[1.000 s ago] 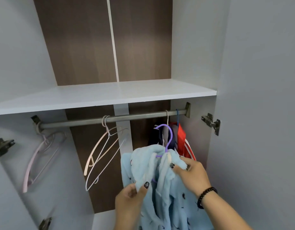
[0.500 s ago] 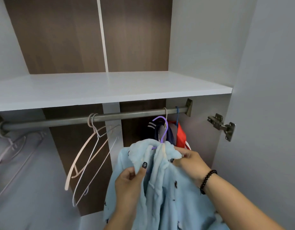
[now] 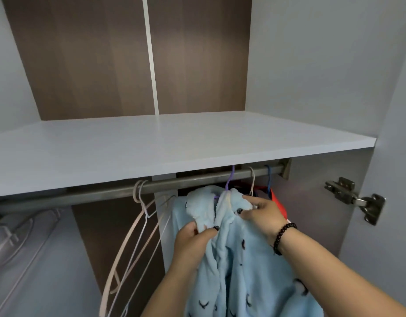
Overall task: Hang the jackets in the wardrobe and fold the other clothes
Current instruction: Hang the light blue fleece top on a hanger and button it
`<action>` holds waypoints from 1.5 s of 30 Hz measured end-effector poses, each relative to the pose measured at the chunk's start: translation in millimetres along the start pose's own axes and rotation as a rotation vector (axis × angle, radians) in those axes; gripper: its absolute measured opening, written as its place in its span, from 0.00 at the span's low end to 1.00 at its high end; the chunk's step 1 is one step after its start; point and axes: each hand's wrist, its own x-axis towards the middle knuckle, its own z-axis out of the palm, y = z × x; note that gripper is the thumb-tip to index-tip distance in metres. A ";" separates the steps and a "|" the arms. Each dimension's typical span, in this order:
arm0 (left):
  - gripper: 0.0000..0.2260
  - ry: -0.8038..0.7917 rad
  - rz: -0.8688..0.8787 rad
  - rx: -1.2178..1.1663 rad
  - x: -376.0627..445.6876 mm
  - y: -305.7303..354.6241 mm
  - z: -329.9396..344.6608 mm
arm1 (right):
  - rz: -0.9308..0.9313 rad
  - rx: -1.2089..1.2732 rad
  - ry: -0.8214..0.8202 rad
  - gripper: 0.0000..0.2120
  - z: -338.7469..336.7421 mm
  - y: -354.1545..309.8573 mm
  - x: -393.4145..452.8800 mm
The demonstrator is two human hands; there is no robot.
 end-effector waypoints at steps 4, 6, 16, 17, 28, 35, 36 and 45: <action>0.09 -0.007 0.005 0.119 18.4 -13.1 -15.5 | 0.047 -0.049 -0.020 0.18 12.2 15.3 17.9; 0.09 -0.024 -0.004 0.192 23.7 -22.0 -21.9 | 0.046 -0.070 -0.033 0.14 19.9 26.6 21.2; 0.13 0.030 0.027 0.341 24.1 -48.4 -11.0 | -0.388 -0.661 -0.059 0.35 14.2 70.0 29.9; 0.14 0.044 0.024 0.324 21.2 -48.0 -8.2 | -0.471 -0.769 -0.095 0.40 11.4 72.0 27.8; 0.05 0.159 -0.081 0.230 -10.8 -54.6 8.1 | -1.119 -1.005 0.022 0.09 -3.7 65.0 42.1; 0.06 0.243 -0.033 0.173 -17.1 -51.5 2.4 | -1.048 -1.274 -0.615 0.09 5.1 42.2 43.4; 0.05 0.246 -0.027 0.157 -17.7 -50.5 3.7 | -0.977 -1.250 -0.652 0.10 5.7 37.8 41.6; 0.03 0.295 -0.012 0.109 -26.7 -49.1 4.1 | -0.550 -1.076 -0.799 0.15 -1.1 31.9 36.0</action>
